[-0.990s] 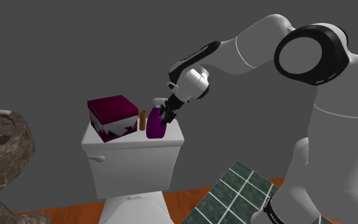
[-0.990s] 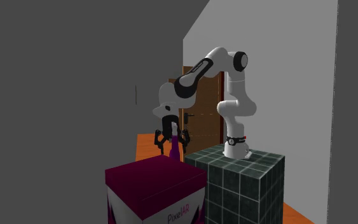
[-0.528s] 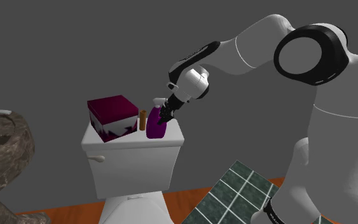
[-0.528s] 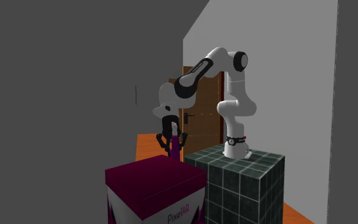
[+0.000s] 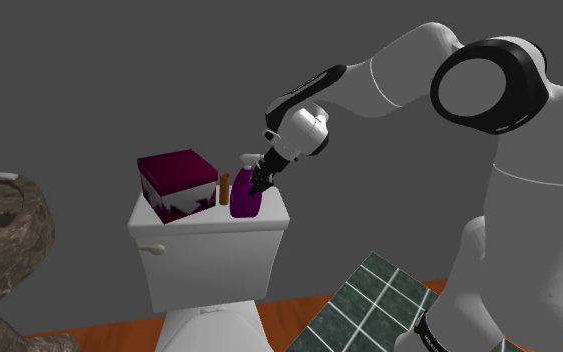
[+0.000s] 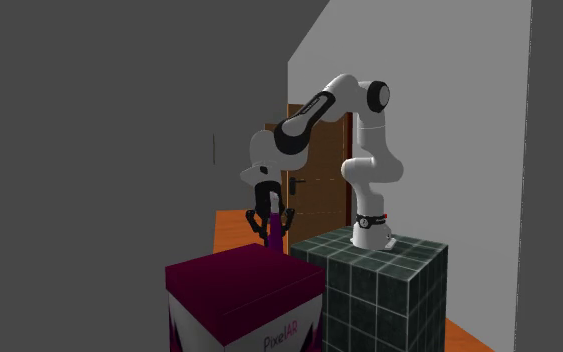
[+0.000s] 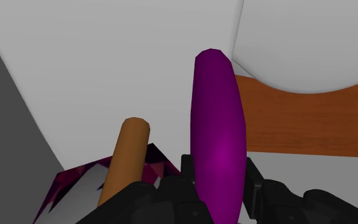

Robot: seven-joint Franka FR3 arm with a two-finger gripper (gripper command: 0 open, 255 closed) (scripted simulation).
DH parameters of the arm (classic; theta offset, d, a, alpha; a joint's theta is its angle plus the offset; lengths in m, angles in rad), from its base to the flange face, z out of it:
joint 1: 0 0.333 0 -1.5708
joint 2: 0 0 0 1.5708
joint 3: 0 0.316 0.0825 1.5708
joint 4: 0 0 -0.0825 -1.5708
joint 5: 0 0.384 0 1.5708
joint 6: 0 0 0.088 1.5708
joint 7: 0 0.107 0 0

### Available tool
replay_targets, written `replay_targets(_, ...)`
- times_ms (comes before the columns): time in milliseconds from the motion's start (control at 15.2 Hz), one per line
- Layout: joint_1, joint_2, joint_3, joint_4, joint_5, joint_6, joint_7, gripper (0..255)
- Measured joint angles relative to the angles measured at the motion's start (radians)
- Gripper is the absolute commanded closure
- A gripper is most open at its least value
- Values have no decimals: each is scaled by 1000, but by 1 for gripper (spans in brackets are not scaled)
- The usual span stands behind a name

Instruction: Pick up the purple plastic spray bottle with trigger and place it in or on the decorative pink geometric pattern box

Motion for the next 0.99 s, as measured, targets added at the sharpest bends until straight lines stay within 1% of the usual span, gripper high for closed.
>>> replay_targets(396, 14, -45, -17, 2, -59, -21, 58, 255)
replay_targets(990, 31, -127, -46, 24, -174, -77, 169, 255)
